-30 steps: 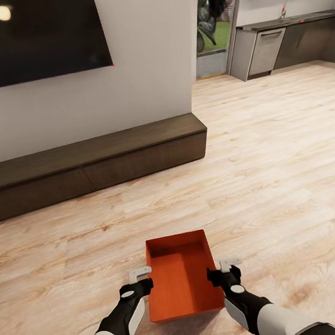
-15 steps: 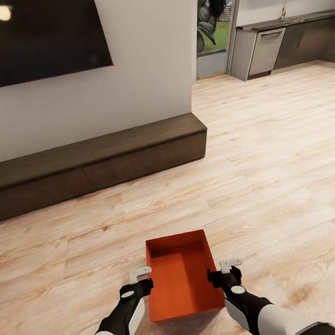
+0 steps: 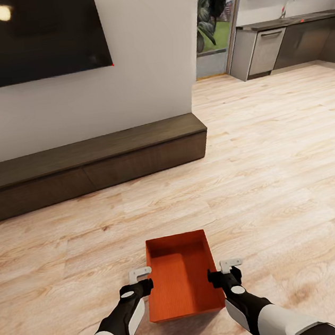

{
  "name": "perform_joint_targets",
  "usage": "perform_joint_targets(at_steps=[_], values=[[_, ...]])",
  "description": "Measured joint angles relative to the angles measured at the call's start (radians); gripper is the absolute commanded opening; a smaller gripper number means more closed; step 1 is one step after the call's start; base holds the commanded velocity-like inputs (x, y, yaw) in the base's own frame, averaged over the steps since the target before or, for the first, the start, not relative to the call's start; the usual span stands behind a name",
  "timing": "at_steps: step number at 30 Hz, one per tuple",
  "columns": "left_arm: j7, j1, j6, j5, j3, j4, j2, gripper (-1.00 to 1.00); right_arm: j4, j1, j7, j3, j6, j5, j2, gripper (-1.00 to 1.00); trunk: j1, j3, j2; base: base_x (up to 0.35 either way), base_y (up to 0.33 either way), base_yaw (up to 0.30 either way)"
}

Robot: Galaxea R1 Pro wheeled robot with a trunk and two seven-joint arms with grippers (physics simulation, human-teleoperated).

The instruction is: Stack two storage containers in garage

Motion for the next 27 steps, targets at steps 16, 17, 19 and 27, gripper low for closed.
perform_joint_targets(at_steps=[16,17,19,27], values=[[0.000,0.000,0.000,0.000,0.000,0.000,0.001,1.00,0.000,0.000,0.000,0.000,-0.005,-0.005,0.000,1.00,0.046,-0.038,-0.084,0.000,0.000,0.000],[-0.001,0.000,0.001,-0.002,0.000,0.001,0.001,1.00,0.001,0.000,0.000,0.000,-0.005,-0.004,0.000,1.00,0.050,-0.041,-0.091,0.000,0.000,0.000],[-0.001,0.000,0.001,-0.004,0.000,0.006,0.002,1.00,0.006,0.000,0.000,0.000,-0.006,-0.002,0.000,1.00,0.057,-0.047,-0.105,0.000,0.000,0.000],[-0.001,0.000,0.002,-0.015,-0.004,0.076,0.002,1.00,0.035,0.000,0.001,0.000,-0.008,0.003,-0.008,1.00,0.088,-0.072,-0.161,0.000,0.000,0.000]])
